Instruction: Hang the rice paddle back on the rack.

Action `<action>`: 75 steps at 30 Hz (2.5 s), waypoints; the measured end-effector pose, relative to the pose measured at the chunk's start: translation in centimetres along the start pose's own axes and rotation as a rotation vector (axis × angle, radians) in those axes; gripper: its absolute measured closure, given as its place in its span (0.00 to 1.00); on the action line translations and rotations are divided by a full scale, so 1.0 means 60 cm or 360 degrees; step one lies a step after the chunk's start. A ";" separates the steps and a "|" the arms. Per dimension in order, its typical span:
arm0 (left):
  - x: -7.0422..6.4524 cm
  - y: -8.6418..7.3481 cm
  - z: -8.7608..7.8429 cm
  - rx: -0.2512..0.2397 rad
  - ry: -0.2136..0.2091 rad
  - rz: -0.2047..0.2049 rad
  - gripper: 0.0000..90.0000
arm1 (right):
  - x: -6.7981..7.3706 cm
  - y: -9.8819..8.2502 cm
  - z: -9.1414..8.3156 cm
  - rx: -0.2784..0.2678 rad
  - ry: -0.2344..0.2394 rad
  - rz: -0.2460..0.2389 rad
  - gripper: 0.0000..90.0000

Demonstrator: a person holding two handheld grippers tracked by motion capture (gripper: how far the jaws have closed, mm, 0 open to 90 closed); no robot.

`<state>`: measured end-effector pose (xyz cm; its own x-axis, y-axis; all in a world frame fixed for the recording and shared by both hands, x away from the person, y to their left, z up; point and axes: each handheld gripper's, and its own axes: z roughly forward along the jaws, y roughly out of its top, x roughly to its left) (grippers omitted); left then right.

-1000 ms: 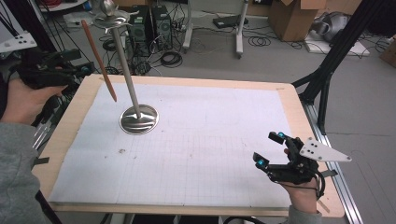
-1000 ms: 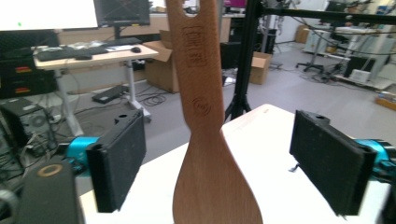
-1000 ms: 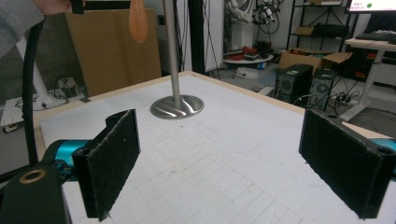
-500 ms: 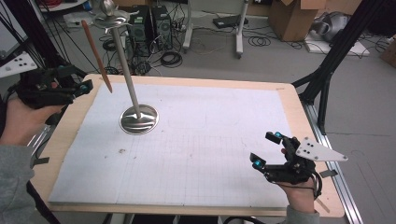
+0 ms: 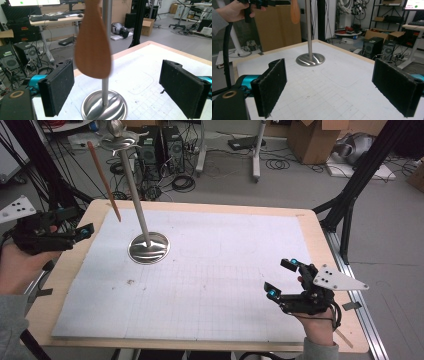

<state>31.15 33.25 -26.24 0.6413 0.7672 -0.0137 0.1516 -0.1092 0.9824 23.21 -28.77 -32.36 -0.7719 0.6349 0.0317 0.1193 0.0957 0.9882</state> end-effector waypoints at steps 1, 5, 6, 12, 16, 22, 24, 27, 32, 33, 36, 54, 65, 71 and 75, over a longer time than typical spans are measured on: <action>-0.002 -0.003 -0.002 -0.0003 0.0010 0.0008 0.15 | 0.000 0.000 0.001 0.0000 0.0007 0.0005 0.12; -0.006 -0.019 -0.006 0.0009 0.0038 0.0007 0.15 | -0.001 0.000 0.008 -0.0004 0.0013 0.0002 0.13; -0.006 -0.024 -0.006 0.0013 0.0043 0.0007 0.15 | 0.000 -0.001 0.009 0.0003 0.0013 0.0014 0.12; -0.011 -0.052 -0.013 0.0016 0.0067 0.0013 0.15 | -0.001 -0.001 0.015 -0.0003 0.0017 -0.0001 0.13; -0.018 -0.068 -0.019 0.0010 0.0062 -0.0002 0.15 | -0.002 -0.001 0.018 0.0000 0.0019 0.0001 0.13; -0.034 -0.083 -0.028 -0.0026 0.0069 0.0020 0.15 | 0.000 -0.002 0.027 0.0010 0.0047 0.0009 0.13; -0.039 -0.087 -0.031 -0.0029 0.0078 0.0028 0.15 | 0.000 -0.002 0.031 0.0006 0.0050 0.0003 0.13; -0.046 -0.096 -0.033 -0.0030 0.0068 0.0022 0.15 | -0.001 -0.001 0.036 0.0003 0.0063 0.0000 0.13; -0.053 -0.103 -0.037 -0.0049 0.0061 0.0009 0.15 | -0.001 -0.001 0.041 0.0016 0.0076 0.0009 0.13; -0.055 -0.105 -0.038 -0.0055 0.0058 0.0005 0.15 | -0.001 0.000 0.042 0.0011 0.0076 0.0005 0.13; -0.060 -0.109 -0.040 -0.0059 0.0054 0.0005 0.15 | -0.002 0.000 0.042 -0.0004 0.0074 0.0004 0.13; -0.091 -0.137 -0.039 -0.0048 0.0047 -0.0012 0.15 | -0.009 -0.003 0.038 -0.0002 0.0054 0.0014 0.13; -0.105 -0.149 -0.031 -0.0055 0.0070 -0.0031 0.15 | -0.024 -0.017 0.034 0.0004 0.0009 0.0073 0.13; -0.103 -0.152 -0.034 -0.0064 0.0071 -0.0057 0.15 | -0.029 -0.020 0.032 0.0004 -0.0004 0.0074 0.13; -0.102 -0.156 -0.041 -0.0063 0.0088 -0.0056 0.15 | -0.032 -0.023 0.032 0.0014 -0.0021 0.0086 0.13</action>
<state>23.99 31.14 -34.90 0.5935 0.8039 -0.0391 0.1426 -0.0572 0.9881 25.73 -28.68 -34.09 -0.7560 0.6493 0.0832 0.1662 0.0674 0.9838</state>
